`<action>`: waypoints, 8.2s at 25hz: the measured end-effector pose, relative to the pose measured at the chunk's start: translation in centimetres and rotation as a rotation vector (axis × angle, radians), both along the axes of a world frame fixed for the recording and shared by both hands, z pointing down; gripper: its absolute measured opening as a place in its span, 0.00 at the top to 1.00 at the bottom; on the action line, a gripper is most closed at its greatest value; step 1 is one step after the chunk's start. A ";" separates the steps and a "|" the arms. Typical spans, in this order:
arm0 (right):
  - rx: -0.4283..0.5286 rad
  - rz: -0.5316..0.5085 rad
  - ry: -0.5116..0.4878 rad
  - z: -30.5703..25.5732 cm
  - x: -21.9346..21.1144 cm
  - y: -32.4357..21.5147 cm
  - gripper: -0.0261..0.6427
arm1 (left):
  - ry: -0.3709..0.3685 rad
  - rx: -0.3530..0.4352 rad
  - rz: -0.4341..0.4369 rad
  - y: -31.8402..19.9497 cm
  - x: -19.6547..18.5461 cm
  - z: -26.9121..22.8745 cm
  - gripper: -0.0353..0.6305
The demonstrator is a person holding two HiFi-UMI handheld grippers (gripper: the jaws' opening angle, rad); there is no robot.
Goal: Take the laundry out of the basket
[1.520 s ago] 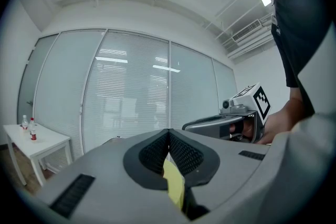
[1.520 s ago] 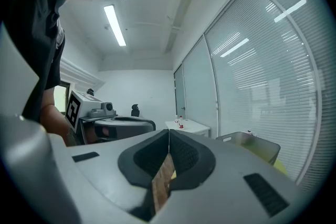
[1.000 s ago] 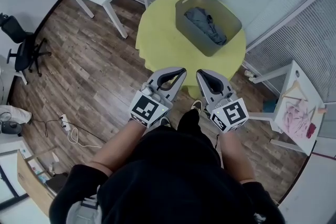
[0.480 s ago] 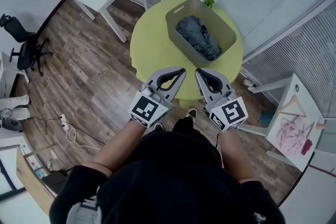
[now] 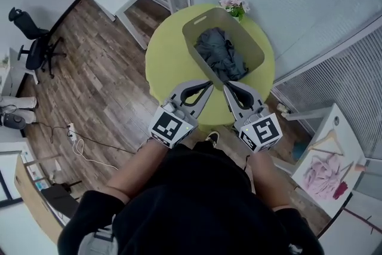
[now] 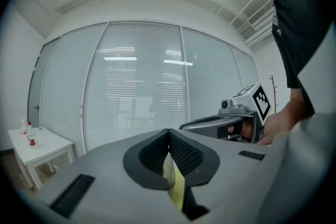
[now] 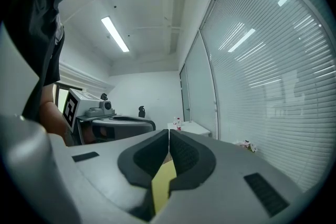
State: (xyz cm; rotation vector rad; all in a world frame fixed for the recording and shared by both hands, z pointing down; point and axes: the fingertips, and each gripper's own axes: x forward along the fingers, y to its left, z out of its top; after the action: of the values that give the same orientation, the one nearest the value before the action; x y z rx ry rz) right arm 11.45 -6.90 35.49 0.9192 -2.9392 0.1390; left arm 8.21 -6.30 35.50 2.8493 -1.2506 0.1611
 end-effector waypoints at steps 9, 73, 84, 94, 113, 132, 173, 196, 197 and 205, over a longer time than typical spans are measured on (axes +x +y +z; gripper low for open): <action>-0.013 -0.029 -0.009 0.5 1.5 -2.7 0.92 | -0.013 -0.002 -0.057 -2.6 0.7 0.4 0.93; -0.571 0.167 0.517 26.6 -1.4 -26.7 0.78 | 0.024 0.083 0.262 -33.6 -0.4 10.5 0.93; -0.754 0.122 0.632 35.5 -2.1 -27.0 0.52 | 0.045 0.069 0.270 -35.8 0.0 12.4 0.93; -0.844 0.126 0.700 41.0 -2.4 -27.3 0.35 | 0.041 0.033 0.278 -36.6 0.3 14.7 0.93; -0.881 0.081 0.707 44.3 -3.5 -27.8 0.36 | 0.015 0.005 0.248 -37.3 0.2 16.4 0.93; -0.662 -0.026 0.785 28.2 -3.2 -25.3 0.43 | 0.071 0.137 0.127 -33.5 -2.8 6.5 0.93; -0.317 -0.274 0.778 11.8 -9.3 -8.4 0.43 | -0.110 0.219 -0.257 -8.0 -11.0 -2.3 0.93; -0.475 -0.192 0.820 20.4 -20.1 -6.1 0.43 | -0.058 0.108 -0.097 -9.4 -20.6 5.5 0.93; -0.485 -0.184 0.823 20.9 -20.2 -6.1 0.43 | -0.052 0.099 -0.086 -9.5 -20.9 6.0 0.93; -0.578 -0.119 0.795 25.5 -20.5 -5.9 0.42 | 0.002 0.024 -0.020 -10.4 -21.6 10.6 0.93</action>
State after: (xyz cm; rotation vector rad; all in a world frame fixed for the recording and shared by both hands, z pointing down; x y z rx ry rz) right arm -9.05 -12.85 60.97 0.5303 -2.0344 0.4617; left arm -13.35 -16.67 46.07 2.8556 -1.2890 0.1437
